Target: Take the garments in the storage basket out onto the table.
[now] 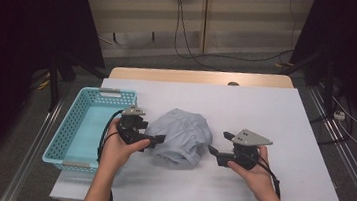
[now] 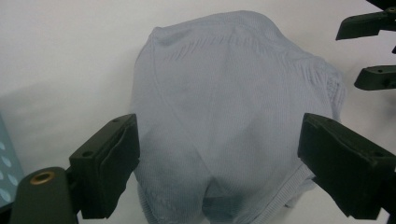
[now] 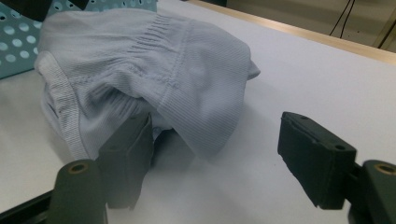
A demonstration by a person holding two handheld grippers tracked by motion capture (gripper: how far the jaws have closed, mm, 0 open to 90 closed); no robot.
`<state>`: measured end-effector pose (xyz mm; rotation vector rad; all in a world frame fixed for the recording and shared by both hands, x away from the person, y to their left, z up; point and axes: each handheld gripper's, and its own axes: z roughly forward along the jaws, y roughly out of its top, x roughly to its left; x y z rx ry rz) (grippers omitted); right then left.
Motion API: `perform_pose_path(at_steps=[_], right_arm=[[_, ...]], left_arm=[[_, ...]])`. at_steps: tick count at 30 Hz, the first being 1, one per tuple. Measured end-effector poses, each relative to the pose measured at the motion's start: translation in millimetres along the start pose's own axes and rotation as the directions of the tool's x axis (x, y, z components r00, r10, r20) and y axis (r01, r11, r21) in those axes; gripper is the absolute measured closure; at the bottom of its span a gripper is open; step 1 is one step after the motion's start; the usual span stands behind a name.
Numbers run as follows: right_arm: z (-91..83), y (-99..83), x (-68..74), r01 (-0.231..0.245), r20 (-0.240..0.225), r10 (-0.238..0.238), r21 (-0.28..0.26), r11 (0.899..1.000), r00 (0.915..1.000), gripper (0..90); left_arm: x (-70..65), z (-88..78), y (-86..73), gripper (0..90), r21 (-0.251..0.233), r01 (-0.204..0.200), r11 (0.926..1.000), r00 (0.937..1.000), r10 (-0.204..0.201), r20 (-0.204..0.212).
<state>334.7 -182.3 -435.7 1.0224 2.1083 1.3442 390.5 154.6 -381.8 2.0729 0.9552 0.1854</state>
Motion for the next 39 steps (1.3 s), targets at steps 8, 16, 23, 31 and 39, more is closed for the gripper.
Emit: perform_pose_path(at_steps=[8,16,23,31,39], right_arm=[[16.5,1.1,6.9,0.005,-0.054,-0.002,0.051,0.999,0.9985,36.9],[23.9,2.7,7.3,0.004,-0.022,-0.003,0.058,0.998,0.9998,52.3],[22.5,5.2,7.3,0.003,-0.089,0.002,0.047,0.999,0.9961,87.4],[6.4,2.7,2.0,-0.019,-0.086,0.024,0.065,0.998,0.9960,87.7],[-22.6,-14.8,-11.9,-0.070,-0.035,0.074,0.095,0.993,0.9967,87.6]], left_arm=[[2.1,-0.1,-1.0,13.4,-0.001,0.012,0.9999,0.9998,-0.012,0.014],[0.5,-0.6,0.3,13.5,-0.007,0.012,0.9999,0.9998,-0.012,0.014],[1.0,-1.8,-0.1,13.5,-0.011,0.016,0.9998,0.9998,-0.015,0.014],[0.2,-5.1,-0.8,13.6,-0.015,0.010,0.9998,0.9999,-0.010,0.013],[-0.5,-2.8,-0.3,13.6,-0.008,0.006,0.9999,0.9998,-0.006,0.018]])
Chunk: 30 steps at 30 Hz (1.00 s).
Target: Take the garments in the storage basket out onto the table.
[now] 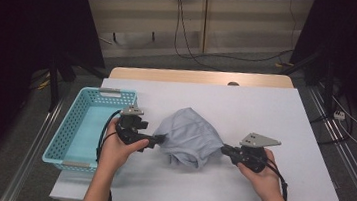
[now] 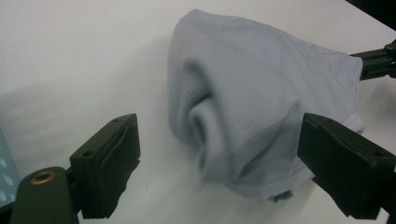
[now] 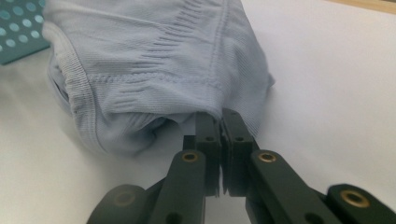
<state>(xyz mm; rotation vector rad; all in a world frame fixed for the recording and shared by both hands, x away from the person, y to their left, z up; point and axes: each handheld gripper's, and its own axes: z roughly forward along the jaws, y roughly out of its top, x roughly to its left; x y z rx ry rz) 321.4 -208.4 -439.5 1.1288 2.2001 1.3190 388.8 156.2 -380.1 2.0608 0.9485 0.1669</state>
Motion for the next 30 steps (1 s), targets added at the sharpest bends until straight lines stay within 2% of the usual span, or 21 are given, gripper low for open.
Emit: perform_pose_path(at_steps=[4,9,16,22,30], right_arm=[[-13.0,-9.4,-6.7,-0.025,0.019,0.025,0.007,1.000,0.9995,87.6],[-22.5,-17.3,-8.4,-0.031,0.029,0.031,0.021,0.999,0.9991,87.5],[-29.2,-20.2,-9.9,-0.044,0.049,0.043,0.018,0.999,0.9979,87.5],[-36.1,-24.6,-16.5,-0.079,0.063,0.078,0.013,0.997,0.9949,87.2],[-40.2,-27.4,-17.9,-0.079,0.068,0.077,0.021,0.997,0.9947,86.1]], left_arm=[[-1.0,2.5,1.1,13.6,-0.002,-0.001,1.0000,1.0000,0.001,-0.001],[-4.0,8.5,2.7,13.7,-0.003,-0.002,1.0000,0.9999,0.002,0.013],[-5.1,15.1,5.3,13.5,0.007,-0.003,1.0000,0.9998,0.003,0.019],[-8.5,21.9,7.2,13.4,0.007,-0.006,1.0000,0.9991,0.005,0.042],[-12.8,28.7,9.8,15.0,0.017,-0.014,0.9998,0.9984,0.013,0.055]])
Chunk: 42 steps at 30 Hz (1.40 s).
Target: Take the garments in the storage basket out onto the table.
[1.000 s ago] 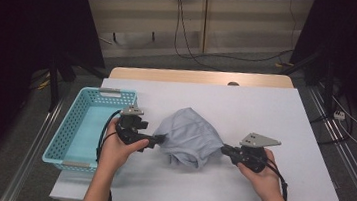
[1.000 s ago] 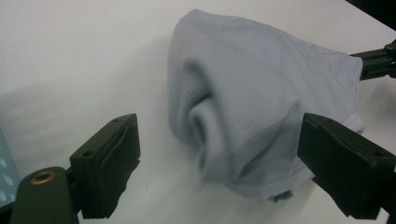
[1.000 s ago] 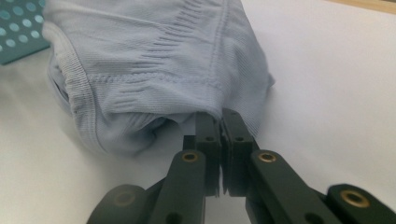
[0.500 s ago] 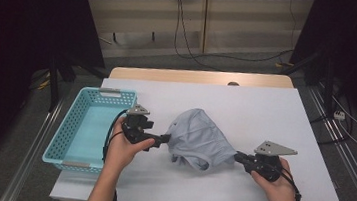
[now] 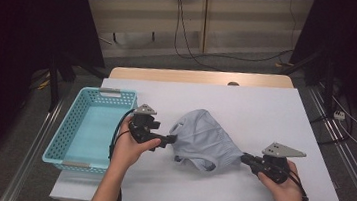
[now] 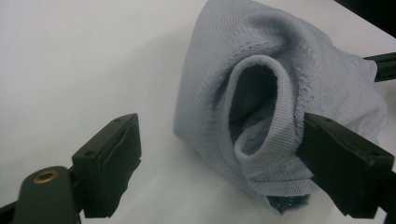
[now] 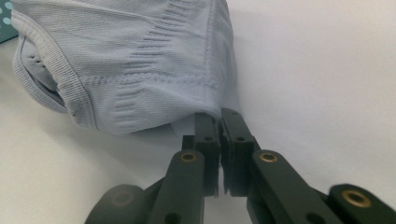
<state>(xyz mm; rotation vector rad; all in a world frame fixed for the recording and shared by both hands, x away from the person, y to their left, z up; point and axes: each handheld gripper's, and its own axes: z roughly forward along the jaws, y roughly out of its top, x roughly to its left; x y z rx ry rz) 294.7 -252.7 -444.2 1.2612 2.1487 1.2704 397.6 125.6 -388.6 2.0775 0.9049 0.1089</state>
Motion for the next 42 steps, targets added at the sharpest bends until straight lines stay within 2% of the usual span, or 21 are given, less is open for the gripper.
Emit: perform_pose_path(at_steps=[5,8,10,15,19,26,30,33,36,39,42], right_arm=[[-3.6,-1.5,-3.0,-0.004,0.006,0.004,0.005,1.000,1.0000,85.2],[-6.4,-0.7,-4.1,-0.012,0.012,0.012,-0.006,1.000,0.9999,80.1],[-8.1,1.7,-2.8,-0.005,0.008,0.005,-0.016,1.000,1.0000,74.6],[-7.0,11.7,7.3,0.035,-0.012,-0.036,-0.029,0.999,0.9993,52.0],[0.2,17.0,17.1,0.069,-0.024,-0.069,-0.028,0.997,0.9973,43.0],[16.7,29.6,26.4,0.100,-0.036,-0.100,-0.017,0.995,0.9943,34.3],[25.7,39.1,29.8,0.106,-0.044,-0.106,-0.015,0.994,0.9933,33.9],[33.2,43.8,32.1,0.117,-0.036,-0.116,0.007,0.993,0.9925,33.9],[40.3,43.7,32.9,0.098,-0.059,-0.097,0.022,0.995,0.9936,35.8],[43.3,42.5,33.8,0.093,-0.079,-0.090,0.042,0.995,0.9928,44.9],[44.1,40.9,32.2,0.099,-0.089,-0.094,0.056,0.993,0.9916,61.4]], left_arm=[[-1.9,4.2,1.3,20.9,0.006,0.002,1.0000,0.9999,-0.002,0.016],[-3.0,6.1,2.0,27.8,0.003,0.009,1.0000,0.9996,-0.009,0.027],[-3.5,7.7,1.9,32.2,0.004,0.019,0.9998,0.9993,-0.019,0.031],[-6.3,11.8,1.2,41.2,0.016,0.012,0.9998,0.9991,-0.013,0.040],[-8.3,14.7,0.3,47.7,0.024,0.011,0.9996,0.9989,-0.012,0.045],[-11.5,20.3,-2.1,57.9,0.033,0.005,0.9994,0.9983,-0.007,0.058],[-14.6,23.4,-3.3,61.5,0.037,-0.001,0.9993,0.9979,-0.001,0.065],[-16.0,24.1,-4.2,62.4,0.040,-0.005,0.9992,0.9978,0.003,0.066],[-16.9,24.8,-5.3,63.0,0.047,-0.004,0.9989,0.9975,0.001,0.070],[-17.8,25.9,-6.3,62.8,0.044,-0.001,0.9990,0.9980,-0.002,0.064],[-17.7,26.0,-6.6,60.0,0.052,-0.004,0.9986,0.9978,0.001,0.067]])
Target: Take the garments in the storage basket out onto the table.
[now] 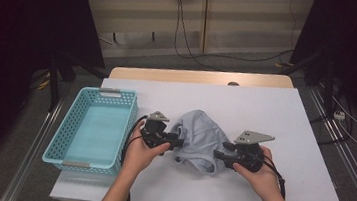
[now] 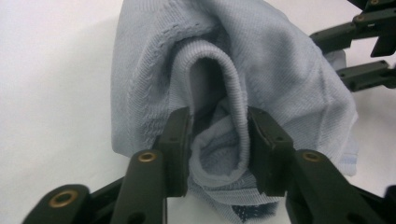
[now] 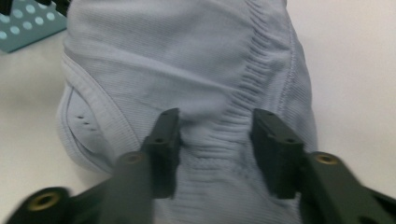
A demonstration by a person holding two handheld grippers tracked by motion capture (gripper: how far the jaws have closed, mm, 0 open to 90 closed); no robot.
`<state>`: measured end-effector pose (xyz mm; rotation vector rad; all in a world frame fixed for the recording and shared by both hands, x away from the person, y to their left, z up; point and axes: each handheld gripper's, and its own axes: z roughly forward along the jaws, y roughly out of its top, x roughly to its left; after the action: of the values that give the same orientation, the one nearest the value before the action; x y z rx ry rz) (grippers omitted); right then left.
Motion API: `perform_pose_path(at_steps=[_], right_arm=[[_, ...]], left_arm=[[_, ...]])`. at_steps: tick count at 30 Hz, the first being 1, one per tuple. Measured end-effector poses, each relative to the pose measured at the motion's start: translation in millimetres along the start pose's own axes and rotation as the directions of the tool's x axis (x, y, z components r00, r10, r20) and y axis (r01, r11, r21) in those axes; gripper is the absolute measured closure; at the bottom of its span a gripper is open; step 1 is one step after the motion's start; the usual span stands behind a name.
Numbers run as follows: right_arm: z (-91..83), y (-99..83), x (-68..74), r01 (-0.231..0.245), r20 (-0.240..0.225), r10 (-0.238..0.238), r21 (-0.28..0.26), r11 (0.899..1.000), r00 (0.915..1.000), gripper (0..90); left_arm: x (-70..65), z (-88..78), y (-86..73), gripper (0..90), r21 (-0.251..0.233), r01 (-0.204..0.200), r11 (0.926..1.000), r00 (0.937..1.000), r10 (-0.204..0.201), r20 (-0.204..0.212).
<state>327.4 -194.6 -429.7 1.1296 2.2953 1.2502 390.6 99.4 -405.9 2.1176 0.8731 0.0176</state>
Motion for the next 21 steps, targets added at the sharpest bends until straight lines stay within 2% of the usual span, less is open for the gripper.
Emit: perform_pose_path(at_steps=[1,3,5,6,11,15,20,21], right_arm=[[0.0,-0.6,-0.9,-0.003,-0.012,0.003,0.007,1.000,0.9999,68.7],[0.2,-2.5,-2.7,-0.023,-0.046,0.024,0.008,1.000,0.9987,76.2],[0.5,-3.7,-2.5,-0.023,-0.050,0.024,0.019,1.000,0.9985,82.5],[0.4,-3.8,-2.3,-0.027,-0.050,0.029,0.023,0.999,0.9984,84.3],[-3.0,-5.2,-5.3,-0.041,-0.027,0.041,0.006,0.999,0.9988,86.1],[-12.2,-8.7,-14.4,-0.067,0.025,0.067,-0.022,0.998,0.9974,86.3],[-19.5,-13.1,-23.5,-0.113,0.055,0.115,-0.039,0.993,0.9918,86.4],[-20.3,-13.7,-24.8,-0.118,0.059,0.120,-0.042,0.992,0.9909,86.4]], left_arm=[[-0.2,0.1,-0.1,59.5,0.002,0.000,1.0000,1.0000,0.000,0.000],[-0.6,0.8,0.0,56.9,-0.002,0.001,1.0000,1.0000,-0.001,-0.002],[-0.4,1.2,0.5,51.0,0.001,-0.009,1.0000,0.9999,0.009,-0.011],[-0.7,1.6,0.7,47.2,-0.001,-0.015,0.9999,0.9994,0.015,-0.030],[0.9,-2.5,1.1,34.6,-0.015,-0.002,0.9999,0.9994,0.002,-0.035],[0.6,-7.9,2.1,24.6,-0.036,0.009,0.9993,0.9995,-0.010,-0.029],[-0.3,-12.0,3.5,19.7,-0.043,0.015,0.9990,0.9998,-0.016,-0.013],[-1.1,-12.8,3.7,19.2,-0.044,0.012,0.9990,0.9996,-0.013,-0.024]])
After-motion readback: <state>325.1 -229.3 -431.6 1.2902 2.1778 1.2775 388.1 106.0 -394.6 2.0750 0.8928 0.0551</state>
